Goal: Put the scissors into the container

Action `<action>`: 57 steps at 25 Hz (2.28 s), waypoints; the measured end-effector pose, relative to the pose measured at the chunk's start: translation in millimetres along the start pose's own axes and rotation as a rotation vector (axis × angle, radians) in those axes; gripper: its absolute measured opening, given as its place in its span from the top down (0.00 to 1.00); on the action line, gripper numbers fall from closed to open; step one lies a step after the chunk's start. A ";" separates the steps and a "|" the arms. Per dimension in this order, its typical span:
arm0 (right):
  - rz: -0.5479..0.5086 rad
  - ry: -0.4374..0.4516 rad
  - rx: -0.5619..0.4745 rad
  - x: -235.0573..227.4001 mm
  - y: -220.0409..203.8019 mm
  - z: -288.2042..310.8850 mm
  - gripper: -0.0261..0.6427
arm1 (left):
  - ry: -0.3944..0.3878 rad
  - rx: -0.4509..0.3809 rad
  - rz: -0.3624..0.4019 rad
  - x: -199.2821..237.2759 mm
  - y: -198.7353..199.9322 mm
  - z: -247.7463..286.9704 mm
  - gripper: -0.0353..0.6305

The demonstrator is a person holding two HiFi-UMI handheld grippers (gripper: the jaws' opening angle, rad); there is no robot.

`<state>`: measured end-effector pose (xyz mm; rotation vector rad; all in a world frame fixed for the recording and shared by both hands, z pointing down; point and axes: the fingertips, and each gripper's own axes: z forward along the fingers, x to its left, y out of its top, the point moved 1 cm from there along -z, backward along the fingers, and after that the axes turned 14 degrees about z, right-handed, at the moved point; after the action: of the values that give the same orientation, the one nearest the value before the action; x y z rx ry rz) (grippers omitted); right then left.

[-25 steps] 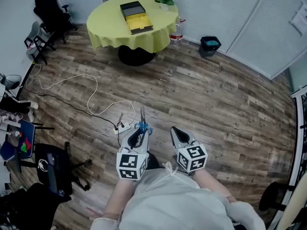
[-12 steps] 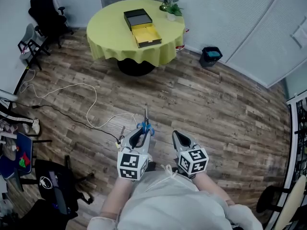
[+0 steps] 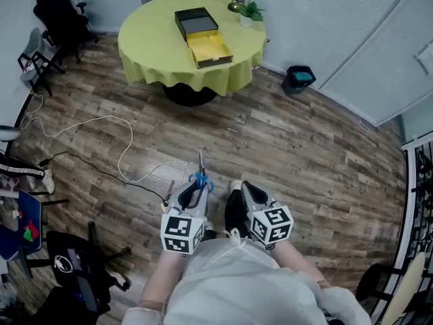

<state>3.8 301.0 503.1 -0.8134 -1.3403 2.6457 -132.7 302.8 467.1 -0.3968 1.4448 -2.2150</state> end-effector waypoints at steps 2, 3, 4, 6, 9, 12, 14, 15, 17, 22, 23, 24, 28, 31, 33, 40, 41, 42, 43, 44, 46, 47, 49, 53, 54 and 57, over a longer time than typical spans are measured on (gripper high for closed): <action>0.003 0.020 0.003 -6.2 10.0 17.3 0.96 | 0.023 -0.005 0.005 8.8 5.3 14.2 0.83; 0.002 0.035 0.006 -8.2 15.3 26.1 0.96 | 0.035 -0.007 0.007 12.9 8.4 21.4 0.83; -0.005 0.054 0.009 -9.8 21.6 34.8 0.96 | 0.048 -0.007 0.008 16.8 12.2 29.0 0.83; -0.030 0.090 0.014 -15.1 38.4 52.9 0.96 | 0.072 -0.005 0.008 24.8 22.5 46.7 0.83; -0.055 0.134 0.025 -30.4 69.5 82.3 0.96 | 0.118 0.001 0.007 39.4 42.3 77.9 0.83; -0.069 0.167 0.041 -53.1 106.1 110.4 0.96 | 0.165 0.006 -0.007 53.3 64.5 114.4 0.83; -0.084 0.189 0.050 -70.6 132.5 126.1 0.96 | 0.190 0.001 -0.016 58.7 81.1 141.2 0.83; -0.092 0.201 0.052 -79.8 145.6 133.3 0.96 | 0.199 -0.002 -0.019 60.1 89.5 155.4 0.83; -0.106 0.224 0.054 -99.9 171.0 148.4 0.96 | 0.216 -0.006 -0.020 62.5 105.7 186.1 0.83; -0.093 0.242 0.060 -156.7 224.6 181.9 0.96 | 0.233 -0.020 -0.052 64.1 139.6 262.2 0.83; -0.090 0.243 0.061 -166.3 231.9 186.4 0.96 | 0.232 -0.025 -0.067 63.9 144.7 273.8 0.83; -0.089 0.242 0.063 -175.3 238.7 191.4 0.96 | 0.231 -0.029 -0.077 64.4 149.2 284.7 0.83; -0.075 0.226 0.070 -204.9 258.8 211.3 0.96 | 0.224 -0.006 -0.076 67.8 157.6 319.3 0.83; -0.066 0.226 0.085 -214.6 267.2 227.9 0.96 | 0.228 0.015 -0.082 78.8 157.9 336.5 0.83; -0.070 0.226 0.099 -217.4 270.9 241.3 0.96 | 0.232 0.024 -0.084 89.7 157.8 347.0 0.83; -0.087 0.213 0.099 -216.6 302.2 306.1 0.96 | 0.217 0.028 -0.090 149.1 162.3 395.7 0.83; -0.088 0.210 0.096 -215.3 308.8 317.9 0.96 | 0.211 0.026 -0.090 160.4 165.3 404.2 0.83; -0.088 0.207 0.095 -213.5 315.7 330.1 0.96 | 0.205 0.022 -0.090 172.3 169.1 412.6 0.83; -0.090 0.205 0.096 -211.2 322.8 342.3 0.96 | 0.199 0.020 -0.088 184.8 173.3 421.0 0.83; -0.092 0.202 0.096 -208.9 330.3 354.7 0.96 | 0.192 0.018 -0.085 197.9 177.6 429.6 0.83; -0.089 0.194 0.094 -204.0 346.4 380.1 0.96 | 0.180 0.018 -0.082 225.9 185.4 447.0 0.83; -0.085 0.191 0.091 -201.2 354.9 392.9 0.96 | 0.174 0.020 -0.081 240.6 188.5 455.4 0.83; -0.081 0.183 0.087 -194.9 371.0 417.6 0.96 | 0.162 0.034 -0.083 268.9 192.0 471.0 0.83; -0.084 0.164 0.077 -186.0 397.5 462.4 0.96 | 0.141 0.099 -0.084 314.6 190.5 500.6 0.83; -0.082 0.160 0.074 -185.0 402.6 472.5 0.96 | 0.133 0.111 -0.082 323.8 189.9 508.0 0.83; -0.079 0.147 0.062 -183.7 416.3 500.7 0.96 | 0.109 0.143 -0.083 347.4 187.2 530.1 0.83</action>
<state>-8.4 -375.4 502.9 -0.9071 -1.2231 2.4995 -134.6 -356.8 507.4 -0.2965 1.3345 -2.4229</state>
